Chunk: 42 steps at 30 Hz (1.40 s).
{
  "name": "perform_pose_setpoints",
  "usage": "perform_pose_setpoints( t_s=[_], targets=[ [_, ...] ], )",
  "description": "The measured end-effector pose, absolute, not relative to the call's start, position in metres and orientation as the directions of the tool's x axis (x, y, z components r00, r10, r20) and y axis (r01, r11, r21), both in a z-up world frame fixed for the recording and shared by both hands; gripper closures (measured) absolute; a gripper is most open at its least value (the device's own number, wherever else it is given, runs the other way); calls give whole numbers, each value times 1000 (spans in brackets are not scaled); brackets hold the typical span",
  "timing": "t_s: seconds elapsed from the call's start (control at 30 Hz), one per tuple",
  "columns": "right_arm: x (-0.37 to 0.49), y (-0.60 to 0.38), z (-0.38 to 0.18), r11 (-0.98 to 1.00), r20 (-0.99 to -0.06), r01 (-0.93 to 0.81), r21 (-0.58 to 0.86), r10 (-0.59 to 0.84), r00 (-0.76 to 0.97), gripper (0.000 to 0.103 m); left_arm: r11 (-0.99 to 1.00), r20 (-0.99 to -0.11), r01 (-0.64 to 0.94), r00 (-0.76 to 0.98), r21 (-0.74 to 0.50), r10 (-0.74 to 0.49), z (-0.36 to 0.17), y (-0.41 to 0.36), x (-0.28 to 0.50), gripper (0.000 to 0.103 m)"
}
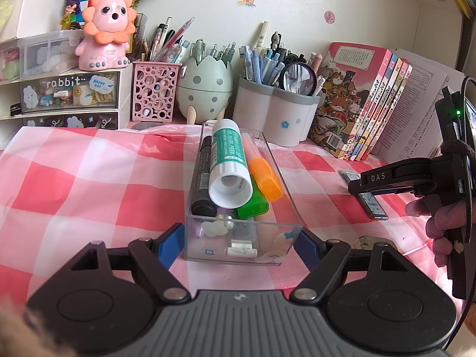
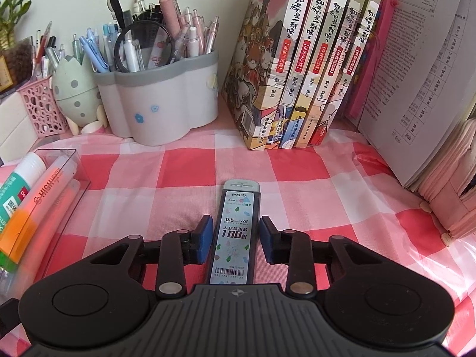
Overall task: Organize stationery
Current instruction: 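Close the right tool on the pencil lead case and lift it, then carry the pencil lead case into the clear box and release it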
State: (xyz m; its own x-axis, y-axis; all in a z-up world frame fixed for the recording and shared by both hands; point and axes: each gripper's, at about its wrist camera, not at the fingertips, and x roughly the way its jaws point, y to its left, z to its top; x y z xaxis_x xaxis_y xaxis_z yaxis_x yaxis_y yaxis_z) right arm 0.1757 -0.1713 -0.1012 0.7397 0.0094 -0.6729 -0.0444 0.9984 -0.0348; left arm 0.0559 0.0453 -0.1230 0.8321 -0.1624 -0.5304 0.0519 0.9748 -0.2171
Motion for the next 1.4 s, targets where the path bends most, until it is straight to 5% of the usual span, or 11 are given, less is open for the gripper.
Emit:
perform_pose_setpoints(
  t_s=[1.4],
  targets=[
    [162,-119,-59,967,-633,-189,171,255,731,69,975,-530,52,832,-218,-163,-123,46,56,51]
  ],
)
